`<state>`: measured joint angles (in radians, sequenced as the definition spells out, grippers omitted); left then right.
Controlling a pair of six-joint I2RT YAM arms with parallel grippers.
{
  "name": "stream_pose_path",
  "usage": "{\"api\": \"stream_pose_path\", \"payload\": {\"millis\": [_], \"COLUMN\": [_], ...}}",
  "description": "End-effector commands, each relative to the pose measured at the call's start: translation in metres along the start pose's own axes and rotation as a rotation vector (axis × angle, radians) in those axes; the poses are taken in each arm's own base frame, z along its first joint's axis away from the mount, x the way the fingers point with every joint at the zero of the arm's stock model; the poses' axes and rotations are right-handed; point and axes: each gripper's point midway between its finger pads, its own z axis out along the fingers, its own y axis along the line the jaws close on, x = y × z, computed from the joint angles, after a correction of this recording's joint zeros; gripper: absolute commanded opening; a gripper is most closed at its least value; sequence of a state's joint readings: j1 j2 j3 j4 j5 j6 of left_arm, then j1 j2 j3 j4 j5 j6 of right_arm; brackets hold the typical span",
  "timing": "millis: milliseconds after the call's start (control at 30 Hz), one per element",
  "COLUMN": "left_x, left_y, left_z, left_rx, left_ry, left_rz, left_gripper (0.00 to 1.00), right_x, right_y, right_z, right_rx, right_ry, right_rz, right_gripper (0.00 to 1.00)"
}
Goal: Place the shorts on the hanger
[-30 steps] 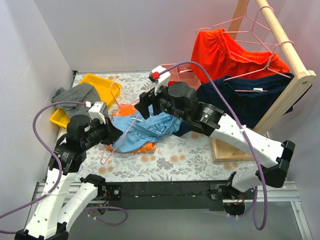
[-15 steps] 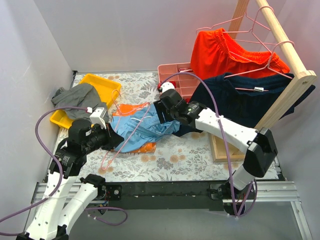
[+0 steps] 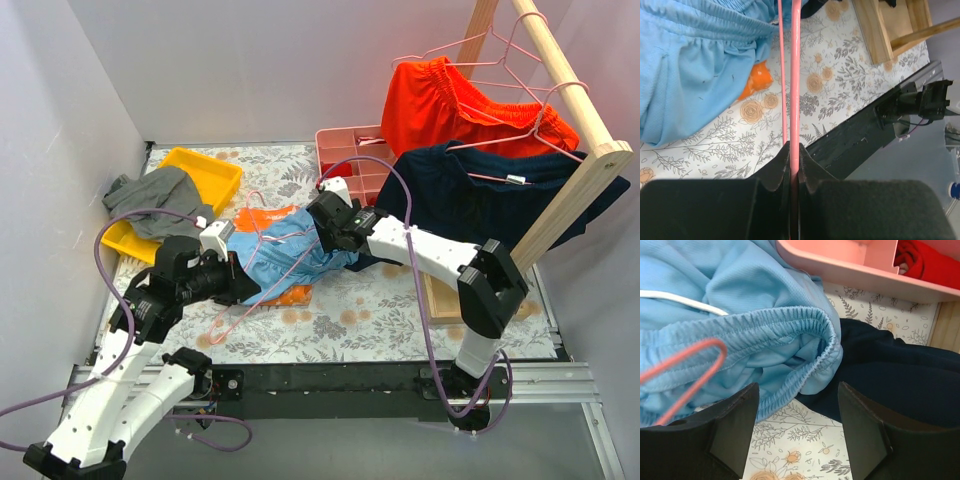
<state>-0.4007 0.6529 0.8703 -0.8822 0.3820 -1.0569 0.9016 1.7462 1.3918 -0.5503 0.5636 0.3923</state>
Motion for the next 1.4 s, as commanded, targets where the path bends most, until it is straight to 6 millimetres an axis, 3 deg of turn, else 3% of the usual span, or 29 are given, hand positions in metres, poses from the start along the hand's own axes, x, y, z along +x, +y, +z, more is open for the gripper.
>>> {"api": "stream_pose_path", "payload": {"millis": [0, 133, 200, 233, 300, 333, 500, 533, 633, 667, 700, 733, 767, 833, 867, 967, 1033, 1267, 1367], "left_x": [-0.004, -0.002, -0.002, -0.002, -0.004, -0.006, -0.024, -0.026, -0.038, -0.043, -0.047, -0.053, -0.067, -0.082, -0.096, -0.116, -0.123, -0.141, -0.151], "left_y": [-0.011, -0.008, -0.008, -0.008, -0.008, -0.007, -0.012, -0.013, -0.017, -0.02, -0.023, -0.027, -0.034, -0.037, -0.045, -0.049, -0.045, -0.047, -0.055], "left_z": [0.001, 0.005, 0.007, 0.008, 0.01, 0.011, 0.01, 0.009, 0.006, 0.005, 0.003, -0.004, -0.01, -0.027, -0.037, -0.058, -0.06, -0.065, -0.08], "left_rx": [0.034, 0.013, 0.012, 0.011, 0.009, 0.009, 0.013, 0.019, 0.023, 0.03, 0.041, 0.056, 0.08, 0.079, 0.103, 0.107, 0.086, 0.148, 0.192], "left_ry": [0.007, 0.022, 0.024, 0.026, 0.016, 0.009, -0.053, -0.065, -0.11, -0.131, -0.153, -0.202, -0.278, -0.402, -0.486, -0.645, -0.688, -0.887, -0.987], "left_rz": [0.021, 0.023, 0.026, 0.024, 0.028, 0.03, 0.059, 0.065, 0.084, 0.093, 0.099, 0.109, 0.125, 0.126, 0.143, 0.159, 0.152, 0.176, 0.176], "left_gripper": [0.0, 0.0, 0.0, 0.0, 0.0, 0.0, 0.0, 0.0, 0.0, 0.0, 0.0, 0.0, 0.0, 0.0, 0.0, 0.0, 0.0, 0.0, 0.0], "right_x": [0.0, 0.001, -0.004, -0.007, -0.022, -0.029, -0.084, -0.106, -0.135, -0.157, -0.166, -0.175, -0.196, -0.208, -0.225, -0.238, -0.242, -0.214, -0.208], "right_y": [-0.001, 0.003, 0.006, 0.008, 0.012, 0.017, 0.043, 0.048, 0.059, 0.063, 0.072, 0.078, 0.08, 0.09, 0.088, 0.099, 0.105, 0.144, 0.154], "right_z": [0.012, 0.02, 0.022, 0.022, 0.017, 0.012, -0.027, -0.044, -0.063, -0.08, -0.086, -0.092, -0.112, -0.125, -0.146, -0.175, -0.196, -0.236, -0.26], "right_rx": [0.053, 0.059, 0.058, 0.055, 0.042, 0.028, -0.01, -0.024, -0.064, -0.093, -0.143, -0.172, -0.207, -0.253, -0.27, -0.362, -0.448, -0.782, -0.838], "right_ry": [-0.006, -0.003, -0.013, -0.022, -0.048, -0.065, -0.205, -0.255, -0.313, -0.362, -0.379, -0.398, -0.457, -0.487, -0.538, -0.602, -0.648, -0.669, -0.694], "right_rz": [0.065, 0.091, 0.102, 0.109, 0.124, 0.117, 0.057, 0.042, 0.004, -0.019, -0.045, -0.064, -0.09, -0.121, -0.131, -0.146, -0.154, -0.33, -0.387], "right_gripper": [0.71, 0.69, 0.58, 0.41, 0.19, 0.02, 0.01, 0.01, 0.01, 0.01, 0.01, 0.01, 0.01, 0.01, 0.01, 0.01, 0.01, 0.01, 0.01]}}
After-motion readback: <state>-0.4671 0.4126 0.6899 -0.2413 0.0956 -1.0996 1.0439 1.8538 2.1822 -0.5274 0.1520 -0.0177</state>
